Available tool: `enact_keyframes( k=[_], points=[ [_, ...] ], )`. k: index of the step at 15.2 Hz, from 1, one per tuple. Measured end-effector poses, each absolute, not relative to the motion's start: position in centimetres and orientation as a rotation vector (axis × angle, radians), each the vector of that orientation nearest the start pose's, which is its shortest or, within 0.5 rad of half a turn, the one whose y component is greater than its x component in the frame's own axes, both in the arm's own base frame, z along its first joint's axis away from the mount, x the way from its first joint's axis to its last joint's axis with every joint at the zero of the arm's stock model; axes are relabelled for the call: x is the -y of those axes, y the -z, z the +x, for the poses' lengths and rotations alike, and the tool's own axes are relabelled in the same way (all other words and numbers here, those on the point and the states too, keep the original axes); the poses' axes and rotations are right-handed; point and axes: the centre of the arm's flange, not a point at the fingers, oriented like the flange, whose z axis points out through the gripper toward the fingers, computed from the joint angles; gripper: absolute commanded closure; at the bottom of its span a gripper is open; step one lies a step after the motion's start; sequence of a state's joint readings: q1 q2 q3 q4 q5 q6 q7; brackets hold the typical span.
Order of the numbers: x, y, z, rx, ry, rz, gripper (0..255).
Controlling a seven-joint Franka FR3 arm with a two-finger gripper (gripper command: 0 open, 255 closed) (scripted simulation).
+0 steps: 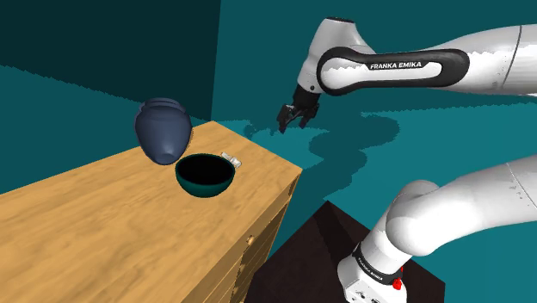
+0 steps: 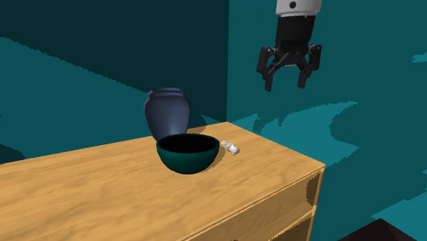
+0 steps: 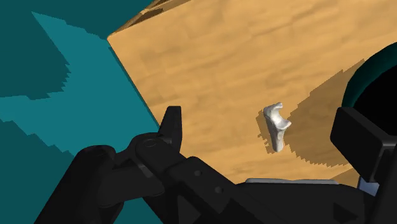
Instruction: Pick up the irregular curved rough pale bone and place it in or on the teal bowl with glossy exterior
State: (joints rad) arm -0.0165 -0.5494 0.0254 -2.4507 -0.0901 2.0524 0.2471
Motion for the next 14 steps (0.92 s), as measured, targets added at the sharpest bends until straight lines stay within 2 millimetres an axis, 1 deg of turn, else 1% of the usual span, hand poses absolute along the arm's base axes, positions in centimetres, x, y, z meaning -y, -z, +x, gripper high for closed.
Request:
enact_keyframes(
  k=[2, 4, 5, 7, 9, 11, 12, 14],
  points=[
    [-0.7, -48.6, 41.5, -0.332, 0.265, -3.190, 0],
    [-1.0, -46.4, 43.3, -0.337, 0.272, -3.189, 0],
    [-1.2, -45.7, 44.0, -0.339, 0.275, -3.189, 0],
    [-1.5, -43.7, 45.8, -0.343, 0.281, -3.189, 0],
    [-1.9, -41.7, 47.2, -0.348, 0.287, -3.188, 0],
    [-2.4, -39.9, 49.1, -0.352, 0.294, -3.187, 0],
    [-2.5, -38.8, 49.6, -0.354, 0.296, -3.187, 0],
    [-2.9, -36.6, 51.3, -0.358, 0.303, -3.186, 0]
  ],
)
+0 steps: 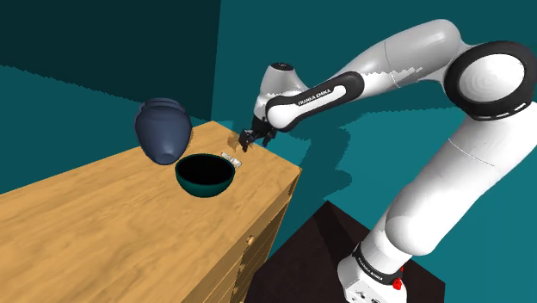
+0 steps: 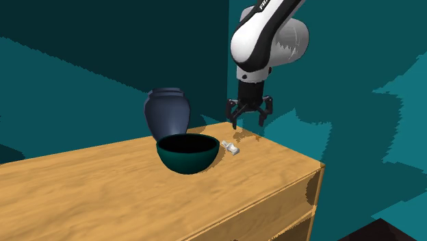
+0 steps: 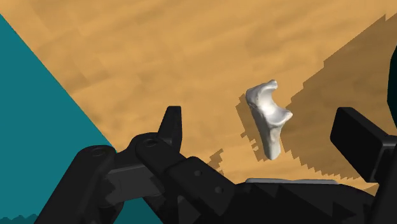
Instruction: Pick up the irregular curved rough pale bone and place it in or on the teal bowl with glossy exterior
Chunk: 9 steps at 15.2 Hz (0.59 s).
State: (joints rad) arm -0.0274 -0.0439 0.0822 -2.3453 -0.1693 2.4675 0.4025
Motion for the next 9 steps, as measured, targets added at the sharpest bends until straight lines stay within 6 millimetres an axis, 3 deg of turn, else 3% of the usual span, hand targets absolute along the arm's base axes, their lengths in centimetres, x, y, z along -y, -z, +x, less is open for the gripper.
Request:
enact_keyframes(
  k=[4, 9],
  points=[
    [-3.9, -33.0, 54.4, -0.366, 0.312, -3.184, 0],
    [-3.7, -30.5, 55.3, -0.368, 0.315, -3.184, 0]
  ],
)
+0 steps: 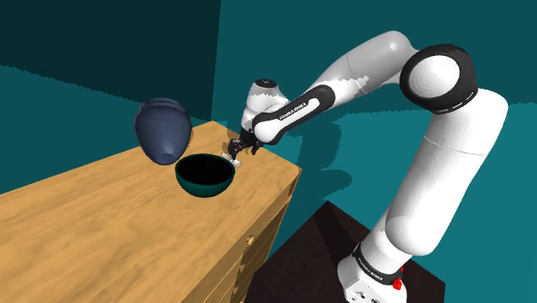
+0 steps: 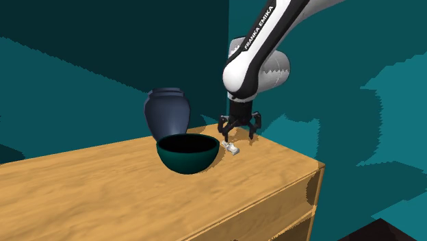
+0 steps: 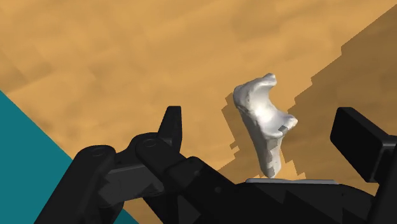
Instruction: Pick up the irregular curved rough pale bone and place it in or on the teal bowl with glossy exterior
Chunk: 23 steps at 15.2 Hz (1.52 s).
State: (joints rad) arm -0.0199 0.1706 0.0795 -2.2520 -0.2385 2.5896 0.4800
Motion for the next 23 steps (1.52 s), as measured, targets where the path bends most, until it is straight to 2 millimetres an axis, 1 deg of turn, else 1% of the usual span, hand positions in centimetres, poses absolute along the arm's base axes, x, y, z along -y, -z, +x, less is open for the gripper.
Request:
enact_keyframes(
  k=[2, 4, 9, 10, 19, 20, 21, 22, 23],
  points=[
    [-3.6, -29.3, 55.5, -0.368, 0.315, -3.184, 0],
    [-3.5, -28.8, 55.6, -0.367, 0.315, -3.184, 0],
    [-3.5, -28.6, 55.6, -0.367, 0.316, -3.183, 0],
    [-3.5, -28.6, 55.6, -0.367, 0.316, -3.183, 255],
    [-3.5, -28.6, 55.6, -0.367, 0.316, -3.183, 255],
    [-3.5, -28.6, 55.6, -0.367, 0.316, -3.183, 0],
    [-3.5, -28.6, 55.6, -0.367, 0.316, -3.183, 0],
    [-3.4, -28.6, 56.4, -0.346, 0.293, -3.185, 0],
    [-3.3, -28.7, 57.7, -0.306, 0.254, -3.189, 0]
  ],
)
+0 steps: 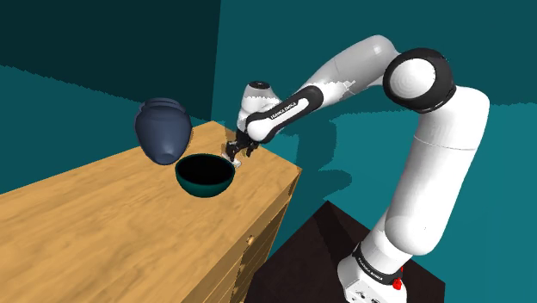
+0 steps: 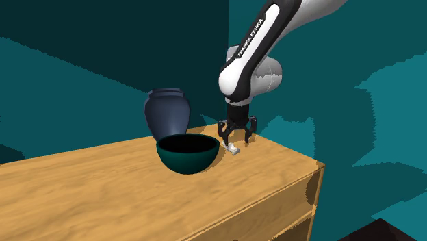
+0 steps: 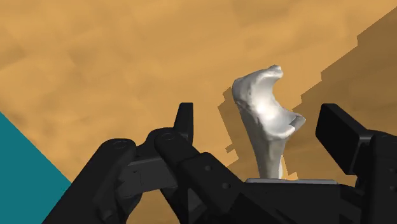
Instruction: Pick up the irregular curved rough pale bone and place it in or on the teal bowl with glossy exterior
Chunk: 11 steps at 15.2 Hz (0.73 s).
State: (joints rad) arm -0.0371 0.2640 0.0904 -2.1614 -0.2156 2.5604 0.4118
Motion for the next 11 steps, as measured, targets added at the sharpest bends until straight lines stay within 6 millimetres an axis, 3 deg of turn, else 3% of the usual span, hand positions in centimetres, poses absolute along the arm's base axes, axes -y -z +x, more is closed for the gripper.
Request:
enact_keyframes(
  k=[5, 7, 11],
  points=[
    [-3.5, -28.8, 66.1, -0.043, 0.006, -3.187, 0],
    [-3.4, -28.1, 67.1, -0.008, -0.029, -3.182, 0],
    [-3.4, -26.1, 67.1, 0.003, -0.041, -3.180, 0]
  ],
)
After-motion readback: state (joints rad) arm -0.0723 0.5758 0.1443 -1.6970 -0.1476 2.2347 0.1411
